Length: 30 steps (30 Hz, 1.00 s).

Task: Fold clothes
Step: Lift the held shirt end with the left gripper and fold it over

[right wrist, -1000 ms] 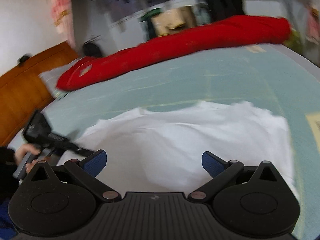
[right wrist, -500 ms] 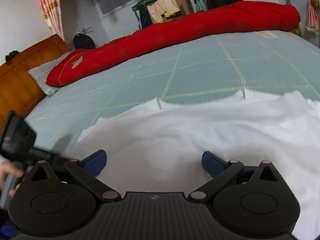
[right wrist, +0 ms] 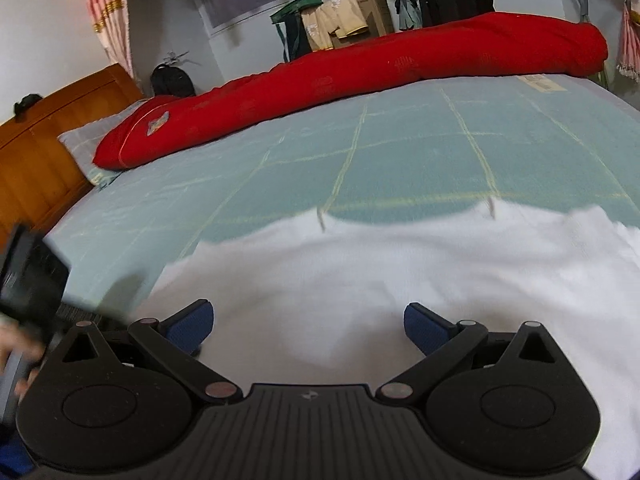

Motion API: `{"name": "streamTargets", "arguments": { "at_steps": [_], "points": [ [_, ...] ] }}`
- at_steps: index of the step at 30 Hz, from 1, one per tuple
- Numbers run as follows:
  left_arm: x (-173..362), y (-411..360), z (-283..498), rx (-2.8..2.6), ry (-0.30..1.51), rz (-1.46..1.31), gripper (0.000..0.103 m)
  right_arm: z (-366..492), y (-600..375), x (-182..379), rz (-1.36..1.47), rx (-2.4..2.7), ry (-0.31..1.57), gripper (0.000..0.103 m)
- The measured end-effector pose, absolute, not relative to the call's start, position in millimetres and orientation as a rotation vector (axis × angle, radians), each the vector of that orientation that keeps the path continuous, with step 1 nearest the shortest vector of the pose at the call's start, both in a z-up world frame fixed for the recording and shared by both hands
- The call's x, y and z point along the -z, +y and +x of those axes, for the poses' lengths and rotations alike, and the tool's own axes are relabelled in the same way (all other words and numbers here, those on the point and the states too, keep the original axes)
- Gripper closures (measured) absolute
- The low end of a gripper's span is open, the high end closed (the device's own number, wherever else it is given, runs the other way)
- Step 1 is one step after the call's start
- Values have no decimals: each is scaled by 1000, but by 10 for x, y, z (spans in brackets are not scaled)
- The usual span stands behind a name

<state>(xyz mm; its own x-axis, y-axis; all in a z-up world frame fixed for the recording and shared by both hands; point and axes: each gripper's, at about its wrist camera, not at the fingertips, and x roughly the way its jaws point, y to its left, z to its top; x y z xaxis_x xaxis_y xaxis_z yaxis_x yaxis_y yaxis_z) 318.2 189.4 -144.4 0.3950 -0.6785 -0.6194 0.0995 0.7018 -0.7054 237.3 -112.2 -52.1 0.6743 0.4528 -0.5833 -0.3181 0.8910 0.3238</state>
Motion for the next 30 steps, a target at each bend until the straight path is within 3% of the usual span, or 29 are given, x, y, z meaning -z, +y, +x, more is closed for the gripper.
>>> {"name": "streamTargets", "arguments": {
  "at_steps": [9, 30],
  "points": [
    [1143, 1633, 3118, 420, 1078, -475, 88, 1757, -1550, 439, 194, -416, 693, 0],
    [17, 696, 3071, 519, 1023, -430, 88, 1404, -2221, 288, 322, -457, 583, 0]
  ]
}}
